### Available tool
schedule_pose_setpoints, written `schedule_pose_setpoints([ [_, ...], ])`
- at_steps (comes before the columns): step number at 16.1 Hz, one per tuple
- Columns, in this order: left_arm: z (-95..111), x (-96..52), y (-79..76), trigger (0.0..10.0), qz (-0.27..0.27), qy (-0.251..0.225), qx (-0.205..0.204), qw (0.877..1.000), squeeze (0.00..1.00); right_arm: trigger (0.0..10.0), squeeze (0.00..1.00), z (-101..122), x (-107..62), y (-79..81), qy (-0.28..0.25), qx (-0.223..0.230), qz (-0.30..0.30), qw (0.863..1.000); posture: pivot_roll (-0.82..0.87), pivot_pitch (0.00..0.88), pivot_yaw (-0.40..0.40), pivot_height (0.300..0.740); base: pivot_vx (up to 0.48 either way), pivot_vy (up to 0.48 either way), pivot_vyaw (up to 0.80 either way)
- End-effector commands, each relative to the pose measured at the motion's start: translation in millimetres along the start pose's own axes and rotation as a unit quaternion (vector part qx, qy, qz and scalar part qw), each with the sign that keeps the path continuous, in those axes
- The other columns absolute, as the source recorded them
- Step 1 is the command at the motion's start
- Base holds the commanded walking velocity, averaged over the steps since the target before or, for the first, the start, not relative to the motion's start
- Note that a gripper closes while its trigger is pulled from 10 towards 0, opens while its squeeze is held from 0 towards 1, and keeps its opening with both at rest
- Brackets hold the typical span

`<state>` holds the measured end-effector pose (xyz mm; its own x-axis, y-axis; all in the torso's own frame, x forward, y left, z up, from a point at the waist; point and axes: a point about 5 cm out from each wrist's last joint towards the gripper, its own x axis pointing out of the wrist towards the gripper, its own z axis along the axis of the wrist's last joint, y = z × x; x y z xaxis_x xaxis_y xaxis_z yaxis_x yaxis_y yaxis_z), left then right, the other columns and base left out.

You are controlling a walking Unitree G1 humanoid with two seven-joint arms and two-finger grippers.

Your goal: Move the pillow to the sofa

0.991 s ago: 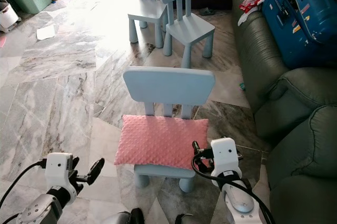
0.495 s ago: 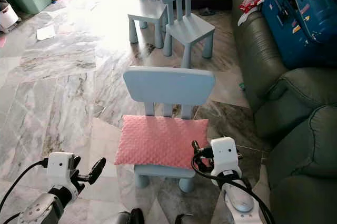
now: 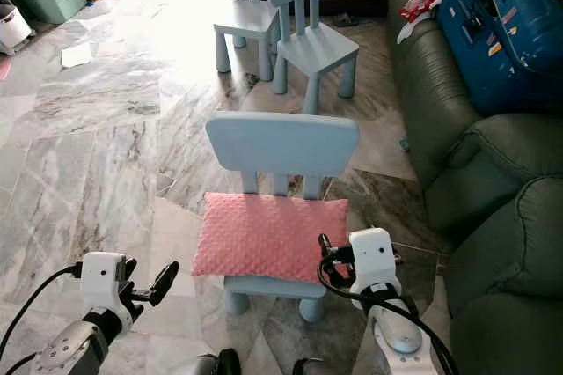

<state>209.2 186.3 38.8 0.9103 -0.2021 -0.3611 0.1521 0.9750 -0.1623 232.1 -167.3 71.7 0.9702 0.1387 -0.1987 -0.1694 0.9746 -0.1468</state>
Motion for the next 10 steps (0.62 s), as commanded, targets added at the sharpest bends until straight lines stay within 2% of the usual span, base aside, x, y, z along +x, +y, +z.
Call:
schedule_pose_setpoints([
  [1,-3.6,-2.1,1.0,10.0,0.002,0.006,0.001,1.0,0.0,10.0,0.0,2.1,-1.2,0.8,-0.004,0.001,0.005,1.0,-0.08,0.182,0.025,0.74,0.0,0.0,0.0],
  [3,-2.9,-1.9,1.6,10.0,0.003,0.005,0.0,1.0,0.0,10.0,0.0,2.1,-1.0,0.9,-0.004,0.0,0.005,1.0,-0.08,0.181,0.025,0.74,0.0,0.0,0.0],
  [10,-2.8,-2.0,2.5,10.0,0.007,0.005,-0.001,1.0,0.0,10.0,0.0,2.0,-0.4,2.7,-0.003,0.0,0.008,1.0,-0.08,0.187,0.024,0.655,0.0,0.0,0.0],
])
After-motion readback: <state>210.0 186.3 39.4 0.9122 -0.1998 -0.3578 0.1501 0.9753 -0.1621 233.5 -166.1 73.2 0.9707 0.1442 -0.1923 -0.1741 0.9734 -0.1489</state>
